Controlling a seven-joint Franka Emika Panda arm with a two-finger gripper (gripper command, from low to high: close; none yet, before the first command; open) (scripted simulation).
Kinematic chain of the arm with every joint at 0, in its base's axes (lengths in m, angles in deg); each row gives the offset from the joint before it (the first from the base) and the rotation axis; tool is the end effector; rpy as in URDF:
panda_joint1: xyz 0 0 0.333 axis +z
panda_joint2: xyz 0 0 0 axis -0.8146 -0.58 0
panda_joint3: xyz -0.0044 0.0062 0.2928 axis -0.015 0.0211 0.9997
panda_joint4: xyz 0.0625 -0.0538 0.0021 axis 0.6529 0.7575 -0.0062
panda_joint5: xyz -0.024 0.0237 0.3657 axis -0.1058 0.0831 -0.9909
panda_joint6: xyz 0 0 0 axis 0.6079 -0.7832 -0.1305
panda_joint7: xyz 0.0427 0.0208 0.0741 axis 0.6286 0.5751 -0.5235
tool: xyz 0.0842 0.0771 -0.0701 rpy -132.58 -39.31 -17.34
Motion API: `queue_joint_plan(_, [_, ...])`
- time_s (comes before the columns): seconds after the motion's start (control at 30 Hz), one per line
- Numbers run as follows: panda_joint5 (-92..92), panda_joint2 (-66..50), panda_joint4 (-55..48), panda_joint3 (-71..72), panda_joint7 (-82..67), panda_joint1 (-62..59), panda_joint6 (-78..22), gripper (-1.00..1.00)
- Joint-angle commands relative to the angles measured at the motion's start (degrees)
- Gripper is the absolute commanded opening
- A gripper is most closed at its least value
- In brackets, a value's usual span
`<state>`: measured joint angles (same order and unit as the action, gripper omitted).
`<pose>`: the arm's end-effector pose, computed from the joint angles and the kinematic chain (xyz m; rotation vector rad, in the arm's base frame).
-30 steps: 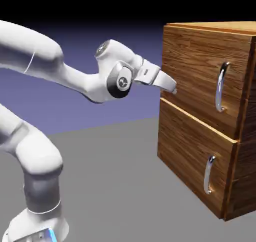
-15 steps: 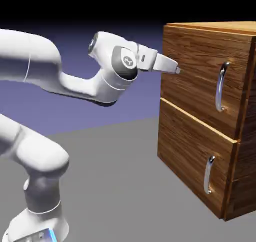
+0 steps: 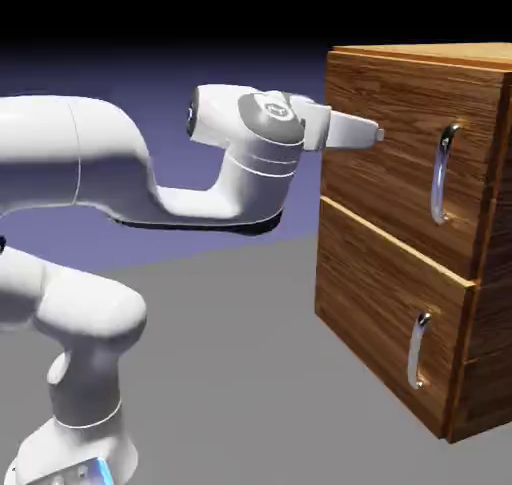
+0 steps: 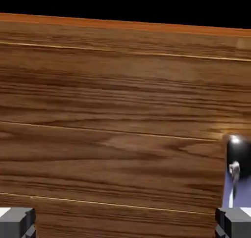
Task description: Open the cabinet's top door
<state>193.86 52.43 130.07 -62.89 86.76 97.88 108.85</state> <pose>0.3891 -0.0575 0.5764 -1.9454 0.6834 -1.6590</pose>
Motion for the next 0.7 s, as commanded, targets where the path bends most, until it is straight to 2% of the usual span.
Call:
queue_joint_plan(0.0, [2.5,0.5,-0.5,-1.1,1.7,0.9,-0.1,0.0])
queue_joint_plan(0.53, [42.4,7.8,-8.0,-18.1,28.5,15.7,-1.9,0.0])
queue_joint_plan(0.67, [43.8,7.2,-11.4,-20.6,29.2,20.2,-2.5,0.0])
